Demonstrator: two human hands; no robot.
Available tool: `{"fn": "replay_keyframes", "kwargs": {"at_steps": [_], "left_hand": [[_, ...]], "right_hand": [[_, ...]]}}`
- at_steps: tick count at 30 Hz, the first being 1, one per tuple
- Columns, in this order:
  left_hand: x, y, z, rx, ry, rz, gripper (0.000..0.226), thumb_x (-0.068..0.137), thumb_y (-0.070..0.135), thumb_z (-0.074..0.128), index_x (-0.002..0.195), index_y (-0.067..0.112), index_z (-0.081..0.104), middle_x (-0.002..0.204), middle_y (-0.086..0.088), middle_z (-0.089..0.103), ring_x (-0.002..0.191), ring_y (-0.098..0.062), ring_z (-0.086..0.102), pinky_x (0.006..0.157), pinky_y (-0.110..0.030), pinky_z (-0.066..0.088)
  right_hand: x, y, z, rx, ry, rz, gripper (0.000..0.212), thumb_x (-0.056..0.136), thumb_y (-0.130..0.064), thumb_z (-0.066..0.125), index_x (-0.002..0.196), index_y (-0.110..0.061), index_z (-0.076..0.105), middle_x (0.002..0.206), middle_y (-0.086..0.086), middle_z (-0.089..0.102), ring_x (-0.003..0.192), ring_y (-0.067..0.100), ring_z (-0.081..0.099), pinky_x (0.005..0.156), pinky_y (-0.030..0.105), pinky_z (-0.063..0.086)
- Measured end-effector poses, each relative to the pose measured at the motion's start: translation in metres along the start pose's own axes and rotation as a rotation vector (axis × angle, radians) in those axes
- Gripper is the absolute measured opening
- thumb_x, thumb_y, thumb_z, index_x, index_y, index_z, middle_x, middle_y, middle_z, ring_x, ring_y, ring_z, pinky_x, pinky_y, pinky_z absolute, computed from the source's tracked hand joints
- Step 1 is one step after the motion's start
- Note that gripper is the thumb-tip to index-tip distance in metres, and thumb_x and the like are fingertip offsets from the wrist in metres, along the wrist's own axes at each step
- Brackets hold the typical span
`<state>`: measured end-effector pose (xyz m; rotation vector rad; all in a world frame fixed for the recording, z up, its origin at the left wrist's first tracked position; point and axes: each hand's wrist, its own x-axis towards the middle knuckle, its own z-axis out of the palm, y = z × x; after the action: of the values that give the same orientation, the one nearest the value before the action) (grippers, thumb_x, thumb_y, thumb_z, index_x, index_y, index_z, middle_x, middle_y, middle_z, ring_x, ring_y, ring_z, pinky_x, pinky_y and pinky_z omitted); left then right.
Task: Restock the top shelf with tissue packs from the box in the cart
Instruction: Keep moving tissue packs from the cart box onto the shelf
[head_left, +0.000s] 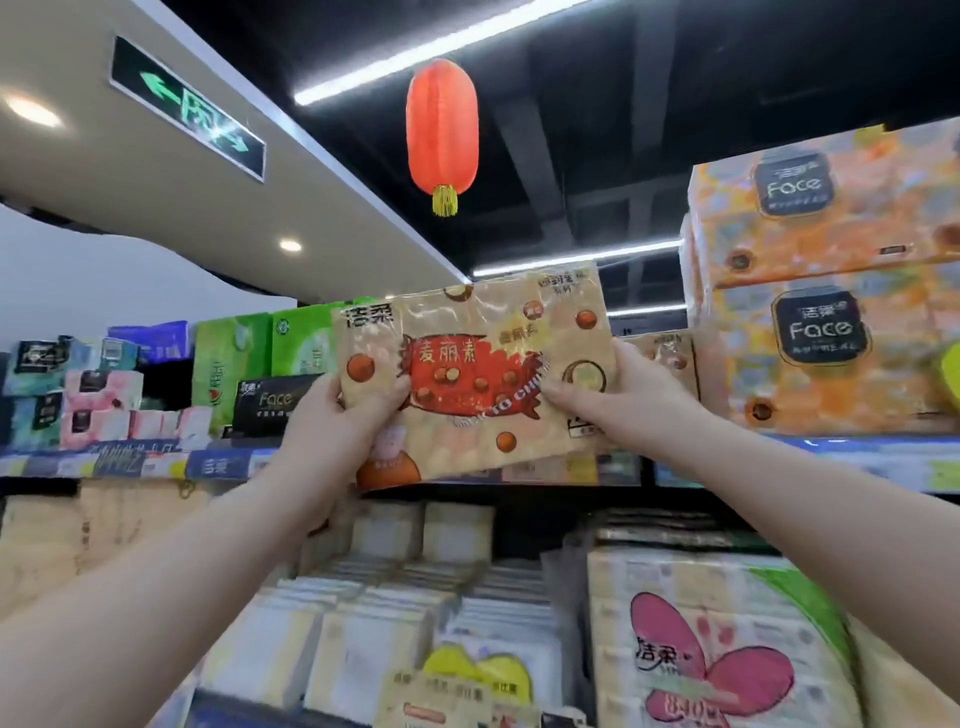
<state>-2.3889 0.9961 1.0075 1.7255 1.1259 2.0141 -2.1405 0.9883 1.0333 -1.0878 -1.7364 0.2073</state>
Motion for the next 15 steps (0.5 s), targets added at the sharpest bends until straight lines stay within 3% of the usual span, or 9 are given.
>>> {"fn": "replay_keyframes", "kwargs": {"at_steps": [3,5,7,9,12,14,15], "left_hand": [[0.032,-0.007,0.027,-0.057,-0.033,0.025,0.039,0.071,0.044,0.076,0.104,0.025,0.066,0.103,0.005,0.071,0.099,-0.016,0.067,0.092,-0.038,0.051],[0.051,-0.011,0.044,-0.101,-0.065,0.018,0.026,0.074,0.039,0.076,0.094,0.026,0.066,0.101,0.004,0.072,0.097,-0.018,0.067,0.092,-0.042,0.051],[0.070,-0.019,0.059,-0.117,-0.074,0.021,0.011,0.080,0.030,0.073,0.084,0.027,0.064,0.092,0.008,0.071,0.091,-0.015,0.068,0.085,-0.035,0.054],[0.084,-0.024,0.073,-0.146,-0.106,0.048,0.009,0.082,0.026,0.071,0.085,0.028,0.062,0.085,0.013,0.067,0.082,-0.006,0.065,0.070,-0.022,0.052],[0.102,-0.032,0.091,-0.205,-0.202,0.027,0.022,0.082,0.024,0.072,0.103,0.023,0.065,0.094,0.007,0.070,0.087,-0.010,0.067,0.072,-0.025,0.054],[0.109,-0.039,0.099,-0.188,-0.272,0.007,0.017,0.081,0.024,0.072,0.096,0.027,0.065,0.095,0.007,0.071,0.089,-0.012,0.067,0.075,-0.030,0.055],[0.114,-0.045,0.103,-0.171,-0.317,0.007,0.014,0.081,0.023,0.072,0.091,0.029,0.064,0.094,0.007,0.070,0.088,-0.011,0.067,0.073,-0.029,0.055]], "right_hand": [[0.035,0.012,-0.007,0.010,0.069,-0.009,0.062,0.069,-0.052,0.075,0.121,-0.028,0.051,0.108,-0.010,0.066,0.101,0.014,0.063,0.090,0.042,0.052],[0.054,0.021,-0.011,0.007,0.085,0.008,0.061,0.067,-0.052,0.076,0.118,-0.029,0.053,0.107,-0.010,0.067,0.099,0.015,0.064,0.090,0.043,0.053],[0.070,0.029,-0.014,-0.017,0.105,0.042,0.062,0.067,-0.049,0.078,0.118,-0.027,0.053,0.106,-0.008,0.068,0.098,0.015,0.064,0.089,0.042,0.053],[0.082,0.037,-0.015,-0.038,0.136,0.084,0.064,0.067,-0.044,0.080,0.120,-0.023,0.051,0.109,-0.004,0.066,0.100,0.018,0.063,0.090,0.042,0.053],[0.091,0.047,-0.015,-0.079,0.191,0.132,0.049,0.068,-0.038,0.082,0.108,-0.022,0.056,0.105,-0.002,0.068,0.099,0.020,0.064,0.092,0.043,0.052],[0.093,0.055,-0.016,-0.087,0.201,0.167,0.036,0.069,-0.030,0.083,0.094,-0.025,0.056,0.099,-0.002,0.068,0.098,0.020,0.065,0.092,0.043,0.052],[0.094,0.060,-0.015,-0.102,0.209,0.194,0.041,0.067,-0.028,0.084,0.096,-0.024,0.056,0.100,-0.002,0.067,0.099,0.021,0.064,0.093,0.043,0.051]]}}
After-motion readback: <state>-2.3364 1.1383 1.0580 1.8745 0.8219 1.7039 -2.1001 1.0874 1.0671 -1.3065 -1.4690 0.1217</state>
